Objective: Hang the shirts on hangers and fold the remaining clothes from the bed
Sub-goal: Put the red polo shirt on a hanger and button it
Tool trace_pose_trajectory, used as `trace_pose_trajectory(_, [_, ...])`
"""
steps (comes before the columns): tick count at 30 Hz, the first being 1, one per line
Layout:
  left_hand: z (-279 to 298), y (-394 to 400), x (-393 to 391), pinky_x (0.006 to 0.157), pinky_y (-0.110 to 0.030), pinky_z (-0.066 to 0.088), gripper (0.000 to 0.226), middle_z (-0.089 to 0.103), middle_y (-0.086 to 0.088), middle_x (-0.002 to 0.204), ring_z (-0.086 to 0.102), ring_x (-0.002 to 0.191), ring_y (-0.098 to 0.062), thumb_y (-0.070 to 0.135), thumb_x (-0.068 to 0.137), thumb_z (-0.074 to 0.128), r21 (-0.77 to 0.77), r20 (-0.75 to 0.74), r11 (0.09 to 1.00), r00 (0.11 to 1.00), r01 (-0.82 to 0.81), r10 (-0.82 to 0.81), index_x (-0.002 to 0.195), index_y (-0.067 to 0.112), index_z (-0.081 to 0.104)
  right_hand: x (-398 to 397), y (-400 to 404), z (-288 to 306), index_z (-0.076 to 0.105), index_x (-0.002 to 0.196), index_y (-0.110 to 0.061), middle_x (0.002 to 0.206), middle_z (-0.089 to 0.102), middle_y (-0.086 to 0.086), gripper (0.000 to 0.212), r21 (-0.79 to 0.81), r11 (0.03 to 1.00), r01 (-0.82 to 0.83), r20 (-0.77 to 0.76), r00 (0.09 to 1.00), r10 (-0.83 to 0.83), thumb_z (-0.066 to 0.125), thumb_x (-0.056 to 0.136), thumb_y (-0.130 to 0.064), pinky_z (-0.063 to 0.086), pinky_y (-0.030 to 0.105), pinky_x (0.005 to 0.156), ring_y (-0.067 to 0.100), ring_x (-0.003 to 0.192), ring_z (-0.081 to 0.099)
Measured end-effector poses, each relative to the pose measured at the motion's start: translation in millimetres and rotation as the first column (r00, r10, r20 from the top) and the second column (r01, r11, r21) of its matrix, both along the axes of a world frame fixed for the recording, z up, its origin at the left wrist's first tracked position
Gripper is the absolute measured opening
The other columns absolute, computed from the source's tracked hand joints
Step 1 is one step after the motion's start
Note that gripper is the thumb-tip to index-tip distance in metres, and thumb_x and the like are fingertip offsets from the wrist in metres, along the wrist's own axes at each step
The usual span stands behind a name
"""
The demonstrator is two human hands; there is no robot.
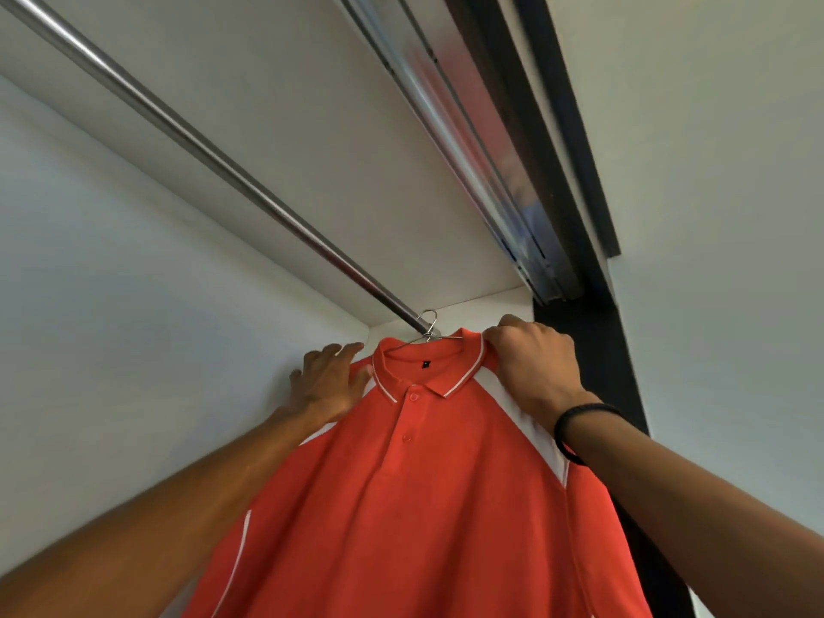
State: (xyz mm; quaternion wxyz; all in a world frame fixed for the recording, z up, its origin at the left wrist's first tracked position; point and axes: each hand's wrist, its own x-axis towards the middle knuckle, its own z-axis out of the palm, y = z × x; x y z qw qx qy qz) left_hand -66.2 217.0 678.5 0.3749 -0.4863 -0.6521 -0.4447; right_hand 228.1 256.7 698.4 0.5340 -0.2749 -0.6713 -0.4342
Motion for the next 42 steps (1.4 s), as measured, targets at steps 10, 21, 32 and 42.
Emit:
trace_pose_trajectory(10, [24.9, 86.9, -1.9, 0.119, -0.064, 0.024, 0.065, 0.018, -0.004, 0.170, 0.013, 0.156, -0.034, 0.065, 0.103, 0.025, -0.026, -0.059, 0.998, 0.997, -0.052, 0.050, 0.161, 0.038, 0.015, -41.9, 59.3, 45.7, 0.063, 0.095, -0.016, 0.101, 0.064, 0.004, 0.016, -0.010, 0.996, 0.086, -0.018, 0.996, -0.087, 0.048, 0.100, -0.013, 0.037, 0.038, 0.070, 0.033, 0.094, 0.065])
trace_pose_trajectory(21, [42.3, 136.5, 16.9, 0.117, -0.066, 0.023, 0.063, 0.019, -0.007, 0.169, 0.017, 0.154, -0.034, 0.064, 0.104, 0.020, 0.121, 0.012, 0.989, 0.996, 0.086, -0.088, 0.161, 0.036, 0.015, -36.5, 91.8, 46.6, 0.065, 0.098, -0.016, 0.099, 0.062, 0.003, 0.017, 0.047, 0.995, 0.090, -0.022, 0.996, -0.089, 0.049, 0.102, -0.014, 0.039, 0.039, 0.070, 0.031, 0.087, 0.064])
trace_pose_trajectory(32, [48.9, 154.7, 3.0, 0.114, -0.061, 0.033, 0.068, 0.051, -0.008, 0.151, 0.044, 0.139, -0.035, 0.065, 0.102, 0.009, 0.310, 0.174, 0.927, 0.946, 0.212, -0.275, 0.151, 0.029, 0.039, -58.7, 81.2, 72.5, 0.066, 0.117, -0.018, 0.113, 0.066, 0.012, 0.021, -0.041, 0.989, 0.139, 0.028, 0.990, -0.138, 0.054, 0.103, -0.028, 0.045, 0.041, 0.080, 0.037, 0.103, 0.065])
trace_pose_trajectory(42, [6.5, 185.1, -4.4, 0.122, -0.055, 0.023, 0.106, 0.031, -0.012, 0.163, 0.028, 0.150, -0.035, 0.093, 0.079, -0.001, 0.327, 0.205, 0.925, 0.941, 0.195, -0.271, 0.159, 0.029, 0.027, -20.5, 75.2, 41.0, 0.058, 0.141, -0.026, 0.144, 0.048, 0.016, 0.045, -0.222, 0.975, 0.020, 0.090, 0.996, 0.000, 0.062, 0.096, -0.032, 0.039, 0.057, 0.107, 0.044, 0.135, 0.041])
